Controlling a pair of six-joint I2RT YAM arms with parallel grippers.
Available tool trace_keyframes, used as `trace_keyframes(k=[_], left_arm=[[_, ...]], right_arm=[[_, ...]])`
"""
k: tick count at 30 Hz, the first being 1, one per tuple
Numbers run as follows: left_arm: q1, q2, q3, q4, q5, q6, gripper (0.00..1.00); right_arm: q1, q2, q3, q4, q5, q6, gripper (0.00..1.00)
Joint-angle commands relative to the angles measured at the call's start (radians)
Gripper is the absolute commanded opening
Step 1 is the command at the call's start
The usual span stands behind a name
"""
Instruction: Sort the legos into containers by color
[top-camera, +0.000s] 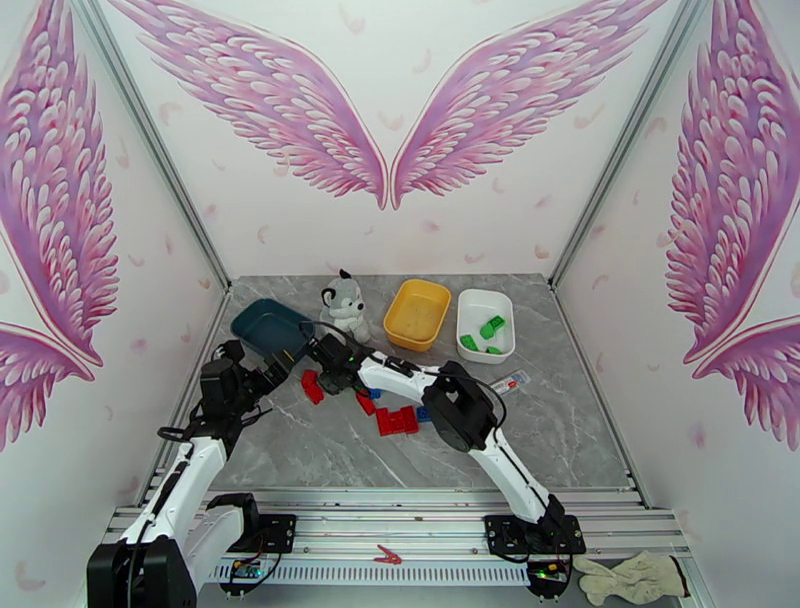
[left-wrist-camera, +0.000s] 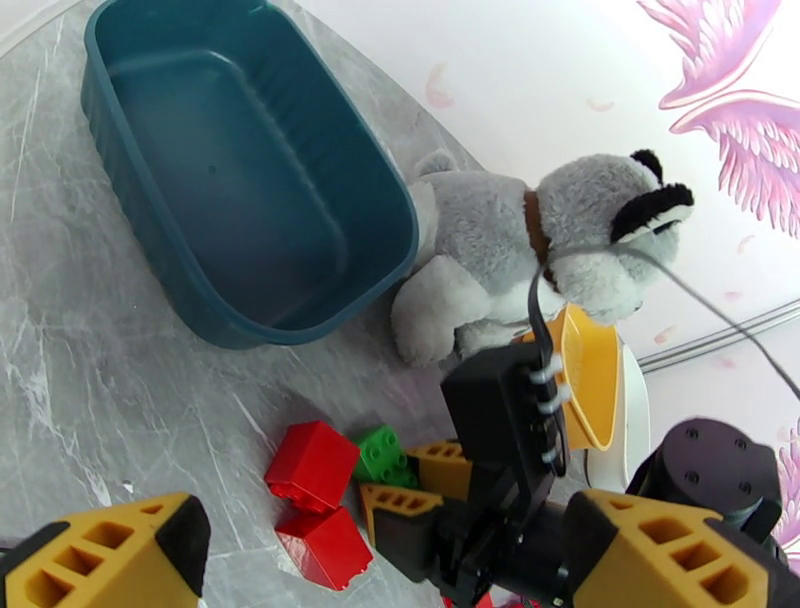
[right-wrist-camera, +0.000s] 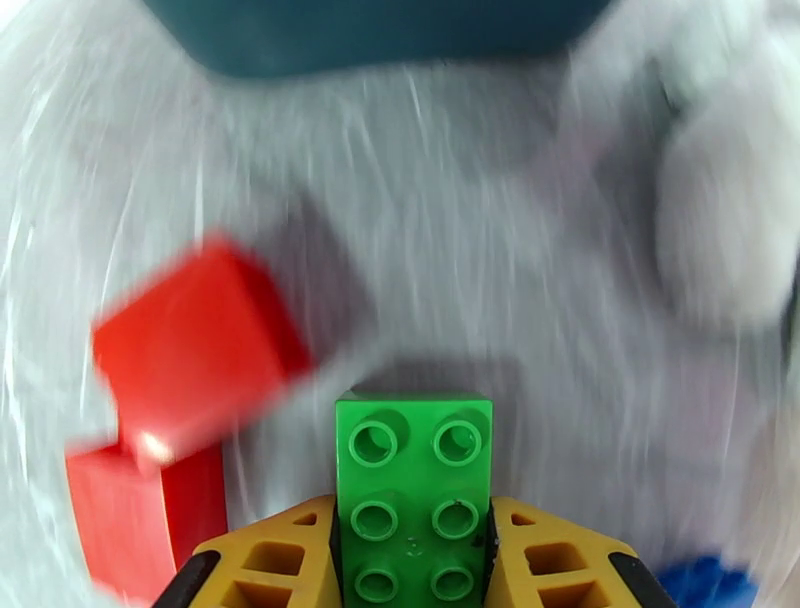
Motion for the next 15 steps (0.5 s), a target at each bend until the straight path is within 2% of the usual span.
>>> trace_keyframes(k=[1, 5, 9, 12, 15], left_arm=[[-0.047, -0.028, -0.001, -0.015, -0.035, 0.027, 0.99], [-0.122, -0.029, 0.015, -0.013, -0.079, 0.045, 0.99], [-0.231, -0.022, 0.044, -0.021, -0.140, 0.081, 0.99], [-0.304, -0.011, 0.060, -0.024, -0.186, 0.103, 0.99], [-0.365, 0.016, 0.073, -0.013, -0.213, 0.119, 0.99]], right_arm=[[0.000, -0.169, -0.124, 0.131, -0.020, 0.067, 0.29], [-0.002, -0.307, -0.252, 0.180, 0.037, 0.096, 0.29], [-0.037, -0.388, -0.314, 0.123, 0.149, 0.174, 0.29], [-0.109, -0.433, -0.380, 0.090, 0.172, 0.264, 0.28], [-0.199, -0.478, -0.477, 0.113, 0.142, 0.343, 0.26]])
